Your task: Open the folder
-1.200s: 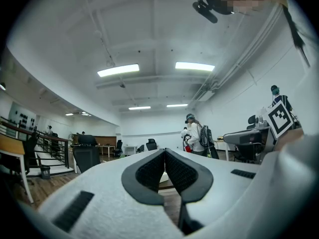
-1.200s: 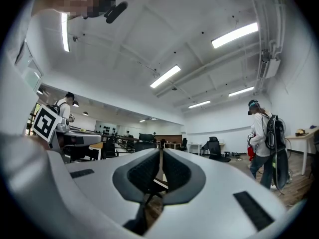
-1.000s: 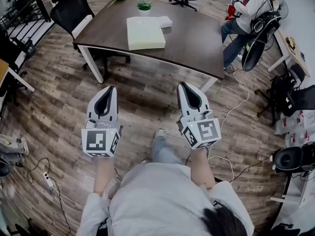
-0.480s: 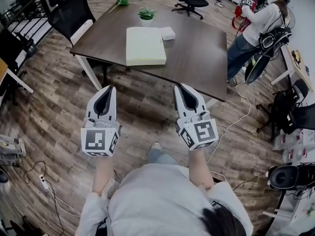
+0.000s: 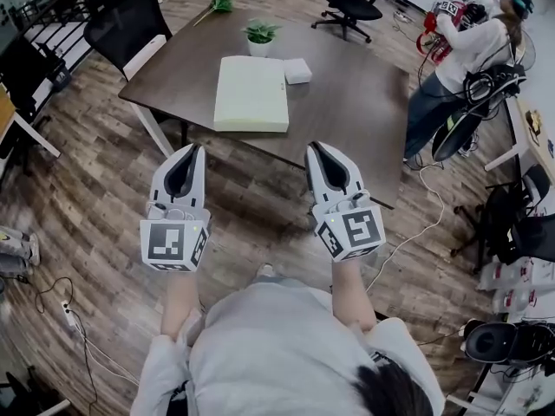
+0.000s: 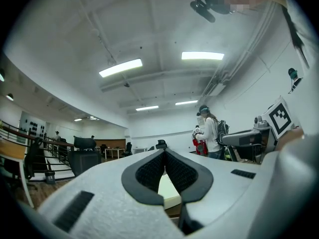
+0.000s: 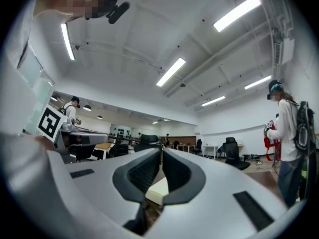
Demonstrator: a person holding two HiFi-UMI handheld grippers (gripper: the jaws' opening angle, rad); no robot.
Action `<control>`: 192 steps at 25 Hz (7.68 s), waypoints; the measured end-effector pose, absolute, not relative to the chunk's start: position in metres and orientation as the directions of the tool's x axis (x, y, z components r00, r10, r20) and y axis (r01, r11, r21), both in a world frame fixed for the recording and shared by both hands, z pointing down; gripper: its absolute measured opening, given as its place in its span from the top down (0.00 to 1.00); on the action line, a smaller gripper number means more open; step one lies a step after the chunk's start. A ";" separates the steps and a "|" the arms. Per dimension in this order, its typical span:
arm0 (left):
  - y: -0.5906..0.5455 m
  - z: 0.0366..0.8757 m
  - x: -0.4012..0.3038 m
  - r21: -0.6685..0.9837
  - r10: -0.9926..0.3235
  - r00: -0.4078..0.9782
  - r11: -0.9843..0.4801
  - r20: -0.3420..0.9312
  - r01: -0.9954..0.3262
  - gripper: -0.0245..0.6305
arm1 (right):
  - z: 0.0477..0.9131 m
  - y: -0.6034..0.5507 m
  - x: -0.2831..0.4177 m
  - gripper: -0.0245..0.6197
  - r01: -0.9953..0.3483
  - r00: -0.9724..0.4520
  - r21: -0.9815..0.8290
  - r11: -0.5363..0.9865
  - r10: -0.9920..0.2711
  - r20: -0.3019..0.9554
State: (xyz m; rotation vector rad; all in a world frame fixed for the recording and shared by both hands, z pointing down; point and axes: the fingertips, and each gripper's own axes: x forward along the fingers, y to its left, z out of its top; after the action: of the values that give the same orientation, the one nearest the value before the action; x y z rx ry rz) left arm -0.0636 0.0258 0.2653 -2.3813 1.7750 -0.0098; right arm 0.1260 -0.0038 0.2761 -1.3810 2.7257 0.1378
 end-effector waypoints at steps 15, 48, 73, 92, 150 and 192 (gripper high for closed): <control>-0.028 0.284 -0.049 -0.186 -0.964 0.263 -0.255 -0.025 -0.949 0.95 | 0.296 -0.063 0.128 0.93 -0.764 -0.643 0.004 0.646 -0.760 -0.095; -0.222 0.380 -0.093 -0.295 -0.881 0.403 -0.465 0.249 -0.835 0.95 | 0.325 -0.230 0.072 0.93 -0.831 -0.554 -0.044 0.554 -0.833 -0.018; -0.243 0.547 -0.052 -0.582 -0.654 0.382 -0.756 0.653 -0.298 0.84 | 0.373 -0.257 0.092 0.93 -0.902 -0.431 -0.060 0.427 -0.895 0.115; -0.254 0.553 -0.046 -0.715 -0.726 0.283 -0.680 0.627 -0.159 0.85 | 0.377 -0.253 0.104 0.93 -0.913 -0.408 -0.057 0.404 -0.903 0.133; -0.248 0.545 -0.073 -0.177 -0.500 0.610 -0.841 0.614 -0.511 0.91 | 0.520 -0.265 0.088 0.93 -0.888 -0.453 -0.128 0.441 -0.796 0.401; -0.243 0.509 -0.189 0.185 -0.874 0.377 -0.334 0.305 -0.924 0.93 | 0.566 -0.261 0.083 0.94 -0.867 -0.426 -0.022 0.497 -0.720 0.547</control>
State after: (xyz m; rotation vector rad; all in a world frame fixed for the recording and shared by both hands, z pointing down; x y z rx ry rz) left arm -0.1891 -0.2429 0.5086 -2.8635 1.9470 -0.2663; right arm 0.0828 -0.2608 0.5657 -1.7876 3.1079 -0.5696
